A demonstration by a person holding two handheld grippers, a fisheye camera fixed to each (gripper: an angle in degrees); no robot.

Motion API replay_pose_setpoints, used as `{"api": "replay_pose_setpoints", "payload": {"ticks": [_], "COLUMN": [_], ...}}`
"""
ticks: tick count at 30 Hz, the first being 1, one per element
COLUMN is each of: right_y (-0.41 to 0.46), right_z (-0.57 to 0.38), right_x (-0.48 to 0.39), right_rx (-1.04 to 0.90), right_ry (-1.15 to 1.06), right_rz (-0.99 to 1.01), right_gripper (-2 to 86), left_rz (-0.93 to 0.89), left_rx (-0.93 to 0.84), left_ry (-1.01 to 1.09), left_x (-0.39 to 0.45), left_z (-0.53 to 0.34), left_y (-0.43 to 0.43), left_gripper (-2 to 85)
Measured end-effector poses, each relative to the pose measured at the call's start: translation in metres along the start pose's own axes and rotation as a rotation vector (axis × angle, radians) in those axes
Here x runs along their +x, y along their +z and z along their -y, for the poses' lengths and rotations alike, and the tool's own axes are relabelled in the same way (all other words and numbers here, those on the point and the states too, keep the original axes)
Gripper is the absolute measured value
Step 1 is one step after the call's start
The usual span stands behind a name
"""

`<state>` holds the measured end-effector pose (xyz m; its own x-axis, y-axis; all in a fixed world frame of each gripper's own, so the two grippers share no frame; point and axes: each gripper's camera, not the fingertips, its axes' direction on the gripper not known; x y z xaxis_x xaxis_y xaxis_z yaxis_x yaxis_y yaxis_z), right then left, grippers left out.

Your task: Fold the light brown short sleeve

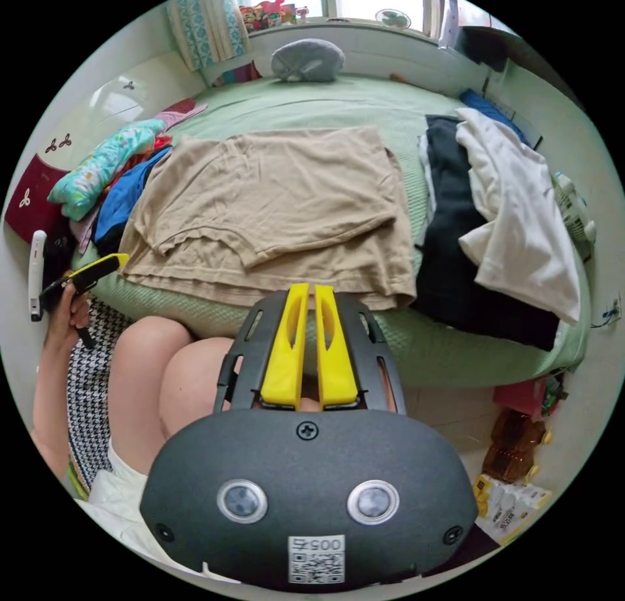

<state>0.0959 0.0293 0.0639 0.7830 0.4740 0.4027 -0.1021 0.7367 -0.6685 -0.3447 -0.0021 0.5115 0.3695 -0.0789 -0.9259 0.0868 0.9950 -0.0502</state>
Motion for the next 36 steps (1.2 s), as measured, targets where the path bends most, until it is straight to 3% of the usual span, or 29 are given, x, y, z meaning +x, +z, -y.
{"api": "replay_pose_setpoints", "payload": {"ticks": [10,18,21,26,30,32,36], "right_y": [0.01,0.037,0.021,-0.013,0.007,0.019,-0.005], "right_z": [0.043,0.061,0.057,0.047,0.038,0.033,0.004], "right_x": [0.037,0.048,0.044,0.05,0.061,0.065,0.065], "right_rx": [0.004,-0.069,-0.037,0.021,-0.063,-0.128,-0.053], "right_ry": [0.067,0.129,0.124,0.153,0.147,0.157,0.181], "right_rz": [-0.027,-0.093,-0.028,-0.005,-0.038,-0.094,-0.072], "right_gripper": [6.9,2.0,-1.2,-1.6,-1.0,0.2,0.7], "left_rz": [0.013,0.029,0.02,0.059,0.12,0.113,0.037], "left_rx": [-0.007,-0.059,-0.058,-0.038,-0.042,-0.051,-0.065], "left_ry": [-0.05,-0.016,-0.025,-0.017,0.011,0.007,-0.042], "left_x": [-0.02,-0.02,-0.024,-0.023,-0.017,-0.018,-0.024], "left_z": [0.039,0.038,0.037,0.04,0.042,0.043,0.047], "left_y": [0.013,0.036,0.039,0.038,0.042,0.047,0.058], "left_gripper": [7.1,6.1,6.0,6.0,6.0,6.3,7.5]}}
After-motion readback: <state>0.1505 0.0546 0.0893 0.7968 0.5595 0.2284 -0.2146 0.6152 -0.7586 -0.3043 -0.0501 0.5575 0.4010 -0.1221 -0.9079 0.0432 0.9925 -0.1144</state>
